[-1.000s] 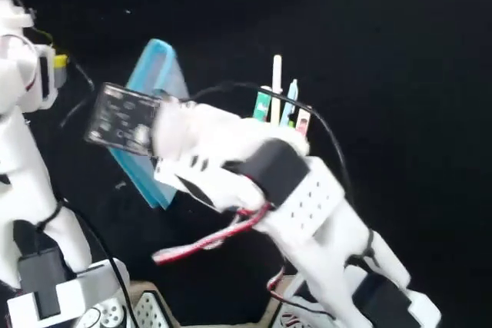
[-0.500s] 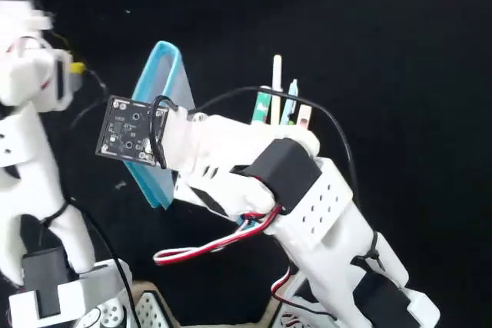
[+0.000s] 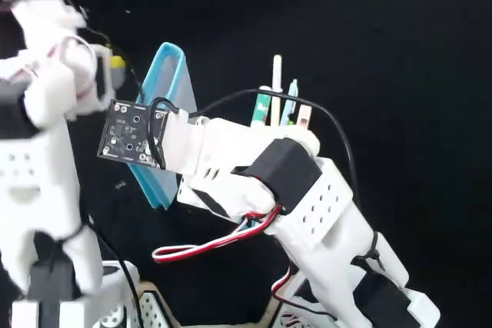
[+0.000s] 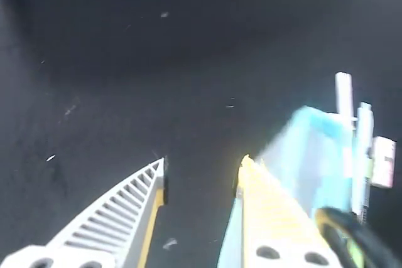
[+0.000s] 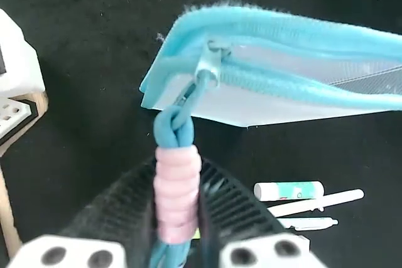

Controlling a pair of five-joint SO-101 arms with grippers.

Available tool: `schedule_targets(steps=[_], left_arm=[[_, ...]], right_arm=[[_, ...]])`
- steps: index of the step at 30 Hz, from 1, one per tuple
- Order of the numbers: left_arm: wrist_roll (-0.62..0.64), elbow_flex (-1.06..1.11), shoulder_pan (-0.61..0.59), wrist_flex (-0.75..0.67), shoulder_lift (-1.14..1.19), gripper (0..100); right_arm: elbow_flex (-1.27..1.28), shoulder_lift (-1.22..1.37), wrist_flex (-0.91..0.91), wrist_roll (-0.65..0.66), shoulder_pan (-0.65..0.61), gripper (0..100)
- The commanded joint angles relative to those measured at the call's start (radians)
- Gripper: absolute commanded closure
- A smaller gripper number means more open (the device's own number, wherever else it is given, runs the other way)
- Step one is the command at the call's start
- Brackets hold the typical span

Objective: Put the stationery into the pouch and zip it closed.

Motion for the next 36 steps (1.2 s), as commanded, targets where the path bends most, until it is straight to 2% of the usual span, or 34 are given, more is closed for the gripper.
schedule_targets(steps=[1, 10, 24, 28, 31, 33, 35, 36], left_arm=[[0.014, 0.008, 0.087, 0.005, -0.132, 80], [0.017, 0.162, 0.093, 0.002, -0.141, 80], [0.014, 0.282, 0.088, -0.012, -0.14, 80], [0.025, 0.311, 0.027, -0.034, -0.147, 81], [0.089, 0.32, -0.027, -0.008, -0.149, 81], [0.13, 0.332, -0.048, 0.005, -0.149, 86], [0.164, 0.355, -0.059, 0.005, -0.15, 97], [0.175, 0.369, -0.059, 0.005, -0.152, 97]], right_arm=[[-0.05, -0.001, 0.005, 0.014, -0.005, 98.8], [-0.05, -0.008, 0.011, 0.009, -0.008, 98.8], [0.012, -0.134, 0.006, 0.012, -0.008, 98.8], [0.071, -0.136, 0.005, 0.012, -0.003, 98.8], [0.079, -0.136, 0.005, 0.006, -0.003, 98.8], [0.074, -0.136, -0.003, 0.006, -0.003, 98.8], [0.077, -0.136, -0.031, 0.005, -0.003, 98.8], [0.084, -0.136, -0.046, 0.003, -0.003, 98.8]])
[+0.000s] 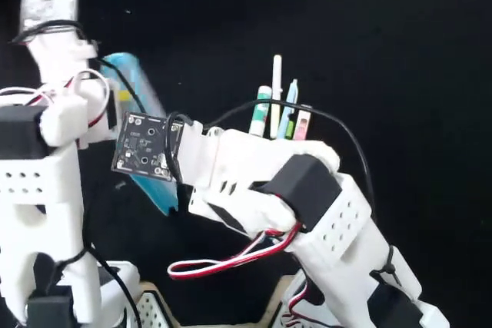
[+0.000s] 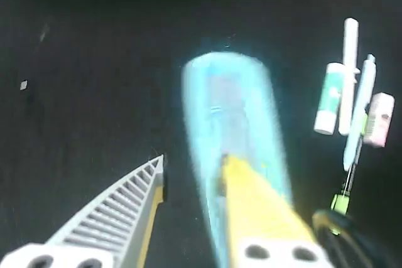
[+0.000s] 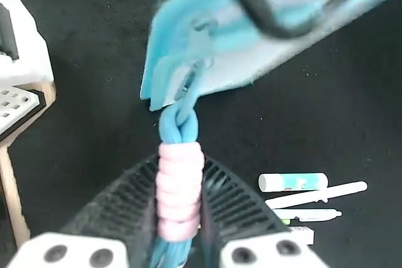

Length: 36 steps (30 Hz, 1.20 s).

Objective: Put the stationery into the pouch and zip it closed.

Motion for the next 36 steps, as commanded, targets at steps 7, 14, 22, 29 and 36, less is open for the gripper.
schedule_targets(steps=[7, 14, 22, 29, 36], left_arm=[[0.104, 0.041, -0.016, 0.005, -0.021, 95], [-0.014, 0.067, -0.018, 0.005, -0.184, 86], [-0.278, 0.194, -0.039, -0.078, -0.176, 78], [-0.497, 0.206, -0.203, -0.327, -0.13, 78], [-0.535, 0.211, -0.219, -0.456, -0.124, 78]], right_arm=[[0.033, -0.028, -0.163, -0.13, 0.049, 98.8], [0.044, -0.028, -0.183, -0.161, 0.17, 98.7], [0.042, -0.028, -0.176, -0.164, 0.167, 98.7], [0.044, -0.028, -0.121, -0.158, 0.166, 98.7], [0.044, -0.028, -0.121, -0.158, 0.166, 98.7]])
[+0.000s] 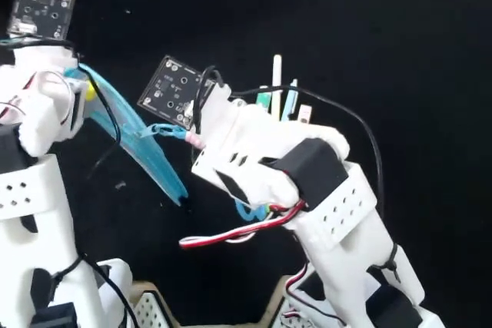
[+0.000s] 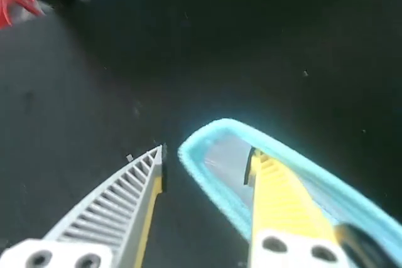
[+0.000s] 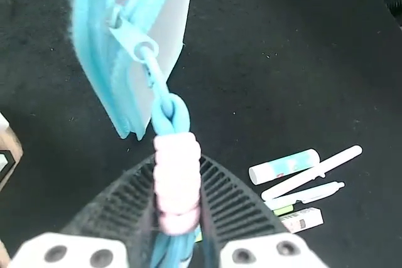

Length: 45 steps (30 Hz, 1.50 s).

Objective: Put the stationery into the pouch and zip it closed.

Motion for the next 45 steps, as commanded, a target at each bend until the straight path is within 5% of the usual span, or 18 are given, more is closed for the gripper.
schedule_targets(steps=[1, 12, 18, 21, 30, 39, 45], left_arm=[[-0.011, -0.01, -0.022, -0.075, 0.002, 78], [-0.006, 0.033, -0.016, 0.121, -0.009, 78], [0.081, 0.018, -0.015, 0.292, -0.009, 97], [0.112, -0.042, 0.012, 0.393, -0.008, 94], [0.176, -0.076, 0.048, 0.4, -0.026, 79], [0.176, -0.045, 0.045, 0.4, -0.031, 79], [0.272, -0.001, 0.097, 0.367, -0.026, 97]], right_arm=[[-0.008, -0.027, 0.005, -0.006, 0.017, 98.7], [-0.012, -0.027, -0.058, -0.003, 0.097, 98.7], [-0.01, -0.018, -0.193, -0.003, 0.172, 98.7], [-0.013, -0.018, -0.252, -0.005, 0.189, 98.7], [0.021, -0.025, -0.245, -0.005, 0.187, 98.7], [0.053, -0.019, -0.23, -0.005, 0.238, 98.7], [0.048, -0.027, -0.216, -0.005, 0.302, 97.0]])
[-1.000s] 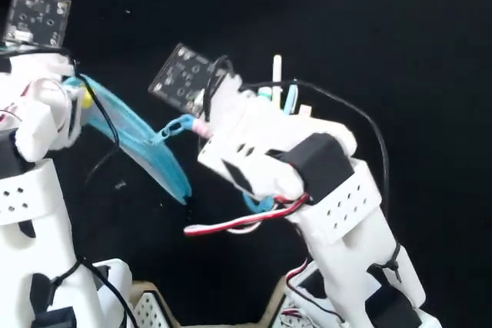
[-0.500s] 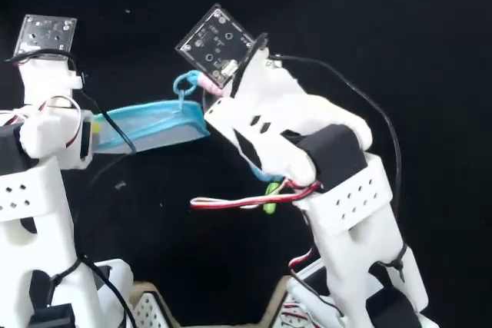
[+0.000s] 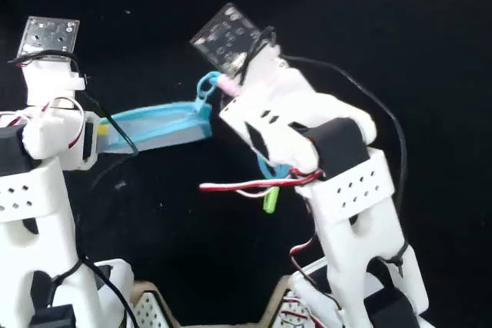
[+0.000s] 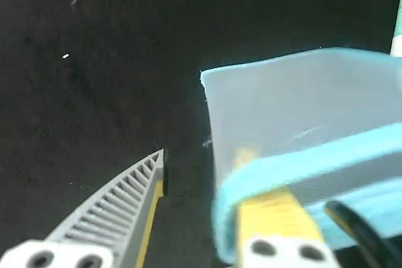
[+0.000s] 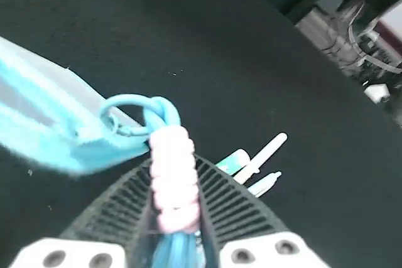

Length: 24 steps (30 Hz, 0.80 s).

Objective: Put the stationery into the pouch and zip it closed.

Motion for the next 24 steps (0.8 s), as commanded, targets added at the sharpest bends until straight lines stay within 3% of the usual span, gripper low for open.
schedule_targets(steps=[1, 8, 12, 24], left_arm=[[0.129, 0.016, 0.073, -0.046, -0.021, 94], [0.295, 0.085, 0.157, -0.247, -0.011, 97], [0.292, 0.162, 0.153, -0.344, -0.011, 97], [0.293, 0.231, 0.156, -0.371, -0.018, 97]], right_arm=[[-0.012, -0.027, 0.028, -0.005, 0.032, 94.7], [-0.022, -0.035, 0.152, -0.005, -0.037, 76.5], [-0.071, -0.108, 0.203, -0.014, -0.052, 76.9], [-0.03, -0.294, 0.216, -0.014, -0.083, 76.9]])
